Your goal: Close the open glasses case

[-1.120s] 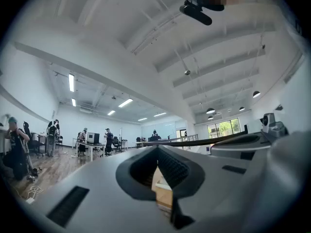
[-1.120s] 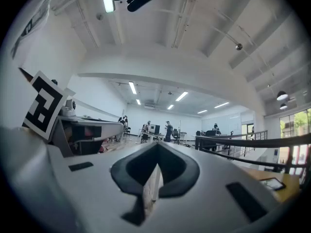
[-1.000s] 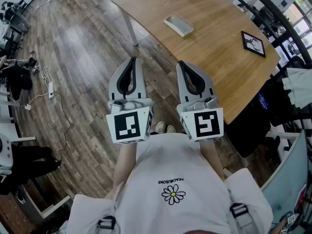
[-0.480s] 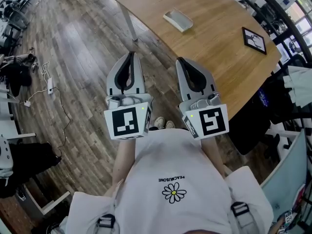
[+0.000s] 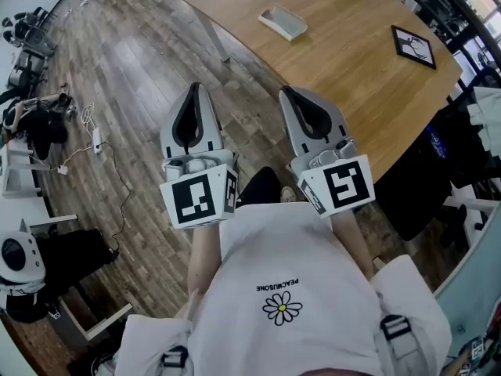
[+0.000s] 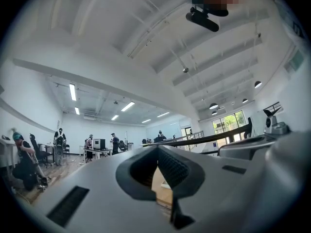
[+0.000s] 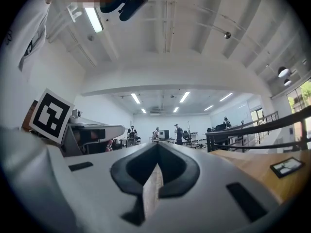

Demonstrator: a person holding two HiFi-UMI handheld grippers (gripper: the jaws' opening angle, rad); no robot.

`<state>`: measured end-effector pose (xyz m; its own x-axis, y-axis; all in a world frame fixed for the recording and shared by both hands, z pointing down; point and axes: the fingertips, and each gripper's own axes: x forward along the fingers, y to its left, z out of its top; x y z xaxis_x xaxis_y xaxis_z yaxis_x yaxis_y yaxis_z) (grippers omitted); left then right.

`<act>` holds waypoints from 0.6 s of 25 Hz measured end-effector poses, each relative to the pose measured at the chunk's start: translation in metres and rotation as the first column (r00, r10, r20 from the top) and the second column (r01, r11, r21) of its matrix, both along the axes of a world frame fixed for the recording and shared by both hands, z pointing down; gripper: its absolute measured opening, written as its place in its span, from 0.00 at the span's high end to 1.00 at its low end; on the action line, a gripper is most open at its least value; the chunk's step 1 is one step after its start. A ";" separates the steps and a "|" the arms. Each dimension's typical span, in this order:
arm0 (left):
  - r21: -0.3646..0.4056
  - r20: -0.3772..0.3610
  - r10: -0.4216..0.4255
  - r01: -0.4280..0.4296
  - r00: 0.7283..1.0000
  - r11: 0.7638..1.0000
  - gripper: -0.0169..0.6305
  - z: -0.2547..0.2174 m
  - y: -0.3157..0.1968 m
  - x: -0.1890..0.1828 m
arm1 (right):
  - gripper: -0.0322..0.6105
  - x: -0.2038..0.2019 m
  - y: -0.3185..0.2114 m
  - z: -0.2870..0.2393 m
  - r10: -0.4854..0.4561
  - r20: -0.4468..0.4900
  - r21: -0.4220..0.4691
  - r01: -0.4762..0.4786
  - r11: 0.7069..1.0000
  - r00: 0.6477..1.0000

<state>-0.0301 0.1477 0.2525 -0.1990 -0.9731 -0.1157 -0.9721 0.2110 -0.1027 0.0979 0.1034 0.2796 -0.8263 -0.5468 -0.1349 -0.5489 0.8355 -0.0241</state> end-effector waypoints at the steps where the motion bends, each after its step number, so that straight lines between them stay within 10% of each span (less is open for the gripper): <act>1: -0.005 0.006 -0.008 0.008 1.000 1.000 0.95 0.001 0.002 0.001 | 0.94 0.003 0.000 0.002 -0.002 0.005 -0.009 0.002 1.000 1.000; 15: 0.138 0.094 -0.010 -0.003 0.995 0.990 0.95 -0.012 -0.023 0.002 | 0.94 0.030 -0.037 0.001 0.142 0.083 -0.009 -0.142 0.990 0.986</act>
